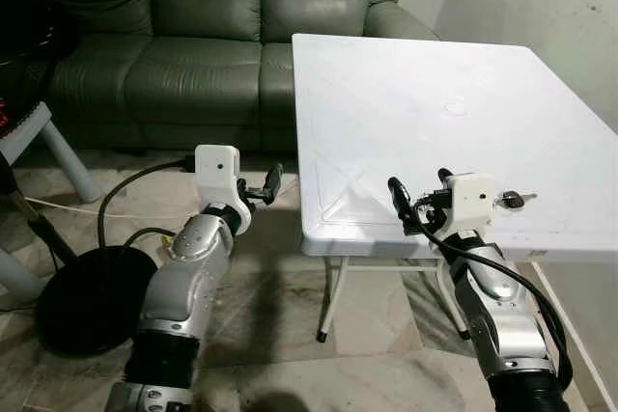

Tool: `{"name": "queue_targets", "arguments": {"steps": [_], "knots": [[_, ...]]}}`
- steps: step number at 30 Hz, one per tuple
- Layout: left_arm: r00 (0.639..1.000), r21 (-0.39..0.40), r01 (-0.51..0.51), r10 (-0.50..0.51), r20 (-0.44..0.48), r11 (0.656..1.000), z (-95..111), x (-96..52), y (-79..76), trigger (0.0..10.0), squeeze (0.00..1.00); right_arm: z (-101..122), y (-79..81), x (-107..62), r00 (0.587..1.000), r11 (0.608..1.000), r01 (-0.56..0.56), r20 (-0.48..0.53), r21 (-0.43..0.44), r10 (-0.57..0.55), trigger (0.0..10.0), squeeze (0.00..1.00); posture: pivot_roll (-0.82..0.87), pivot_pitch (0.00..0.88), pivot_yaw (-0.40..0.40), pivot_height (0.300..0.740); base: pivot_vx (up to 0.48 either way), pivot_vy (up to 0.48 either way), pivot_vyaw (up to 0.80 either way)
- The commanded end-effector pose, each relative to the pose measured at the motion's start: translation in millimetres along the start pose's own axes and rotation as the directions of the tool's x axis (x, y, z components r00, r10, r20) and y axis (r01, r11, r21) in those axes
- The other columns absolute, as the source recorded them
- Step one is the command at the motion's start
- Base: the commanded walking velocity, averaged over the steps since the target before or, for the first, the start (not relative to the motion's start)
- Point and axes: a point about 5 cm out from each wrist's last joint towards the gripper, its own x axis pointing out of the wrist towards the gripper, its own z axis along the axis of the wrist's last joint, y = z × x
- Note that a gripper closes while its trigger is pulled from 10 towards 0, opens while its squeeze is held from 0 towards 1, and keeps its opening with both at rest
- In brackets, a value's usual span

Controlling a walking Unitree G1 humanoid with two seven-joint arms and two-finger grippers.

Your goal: Hang keys on a hook

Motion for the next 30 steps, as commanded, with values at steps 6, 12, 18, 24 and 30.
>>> {"name": "queue_targets", "arguments": {"steps": [6, 12, 18, 24, 30], "knots": [[0.989, 0.029, 0.148, -0.148, -0.024, 0.988, -1, -12.7, -22.1, 10.0, 0.0, 13, 5.4, 15.6, 0.998, 0.997, 0.056, 0.0, 0.045, -0.056, 10.0, 0.0, -0.04, 0.071, -0.067, 0.74, 0.0, 0.0, 0.0], [0.984, 0.034, 0.176, -0.175, -0.035, 0.984, -3, -18.6, -26.6, 10.0, 0.0, 15, 4.0, 24.1, 0.995, 0.994, 0.095, -0.003, 0.047, -0.095, 10.0, 0.0, -0.03, 0.082, -0.064, 0.74, 0.0, 0.0, 0.0], [0.987, 0.036, 0.162, -0.161, -0.022, 0.986, 0, -18.9, -20.3, 10.0, 0.0, 21, 8.0, 22.6, 0.997, 1.0, 0.022, 0.067, 0.018, -0.024, 10.0, 0.0, -0.02, 0.083, -0.061, 0.74, 0.0, 0.0, 0.0], [0.991, 0.024, 0.133, -0.133, 0.002, 0.991, 3, -16.2, -14.3, 10.0, 0.0, 19, 17.5, 19.5, 0.996, 0.997, -0.067, 0.055, 0.044, 0.065, 10.0, 0.0, -0.04, 0.071, -0.058, 0.74, 0.0, 0.0, -0.07], [0.998, -0.018, 0.046, -0.046, 0.037, 0.999, 9, -9.0, -4.1, 10.0, 0.0, 16, 17.9, 16.6, 0.998, 0.997, -0.039, 0.046, 0.063, 0.036, 10.0, 0.0, -0.05, 0.044, -0.058, 0.74, 0.0, 0.0, -0.69]]}}
